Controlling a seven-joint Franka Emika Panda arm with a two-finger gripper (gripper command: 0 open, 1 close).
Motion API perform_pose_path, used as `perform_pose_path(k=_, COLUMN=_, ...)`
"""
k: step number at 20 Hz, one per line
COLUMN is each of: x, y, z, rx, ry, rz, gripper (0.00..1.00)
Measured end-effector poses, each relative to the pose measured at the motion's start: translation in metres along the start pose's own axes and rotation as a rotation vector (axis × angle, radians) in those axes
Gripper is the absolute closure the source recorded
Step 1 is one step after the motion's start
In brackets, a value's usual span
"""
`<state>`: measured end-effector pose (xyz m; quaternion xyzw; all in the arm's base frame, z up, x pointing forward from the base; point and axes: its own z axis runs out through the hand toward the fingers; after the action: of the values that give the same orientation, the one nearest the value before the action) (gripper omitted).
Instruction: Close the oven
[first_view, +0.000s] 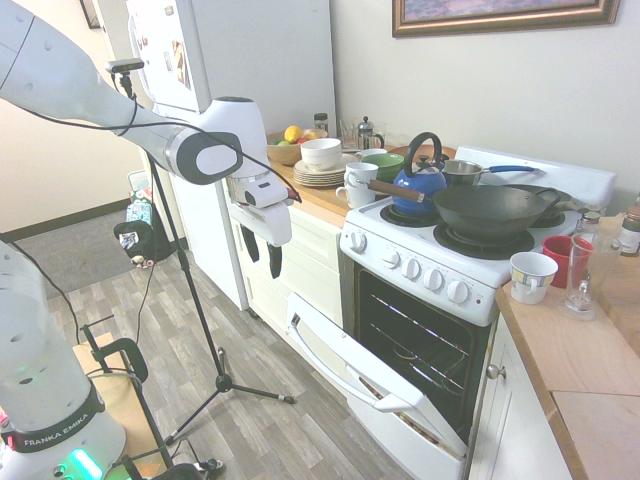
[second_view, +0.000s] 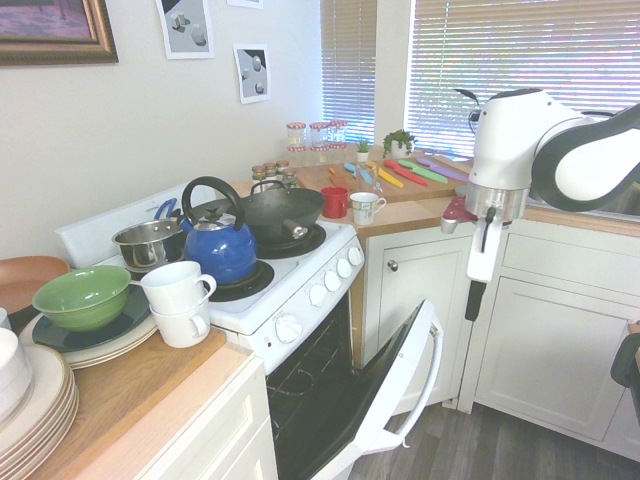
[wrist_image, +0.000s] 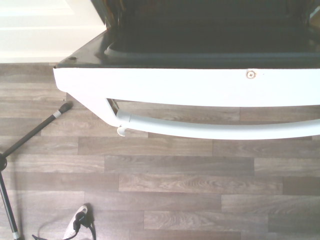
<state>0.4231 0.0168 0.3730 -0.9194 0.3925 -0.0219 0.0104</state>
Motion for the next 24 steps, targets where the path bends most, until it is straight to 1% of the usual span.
perform_pose_path(k=3, x=-0.001, y=0.000, z=0.001, rx=-0.004, ry=-0.009, rz=0.003, gripper=0.00)
perform_pose_path(k=7, x=-0.004, y=0.001, z=0.007, rx=-0.051, ry=-0.023, rz=-0.016, gripper=0.00)
perform_pose_path(k=9, x=-0.009, y=0.001, z=0.024, rx=-0.088, ry=-0.050, rz=-0.028, gripper=0.00)
perform_pose_path(k=11, x=-0.015, y=0.004, z=0.051, rx=-0.129, ry=-0.079, rz=-0.035, gripper=0.00)
perform_pose_path(k=14, x=-0.024, y=0.007, z=0.093, rx=-0.153, ry=-0.101, rz=-0.039, gripper=0.00)
perform_pose_path(k=16, x=-0.029, y=0.006, z=0.111, rx=-0.140, ry=-0.111, rz=-0.027, gripper=0.00)
perform_pose_path(k=19, x=-0.032, y=-0.004, z=0.127, rx=-0.078, ry=-0.118, rz=0.021, gripper=0.00)
perform_pose_path(k=24, x=-0.030, y=-0.008, z=0.171, rx=-0.027, ry=-0.121, rz=0.082, gripper=0.00)
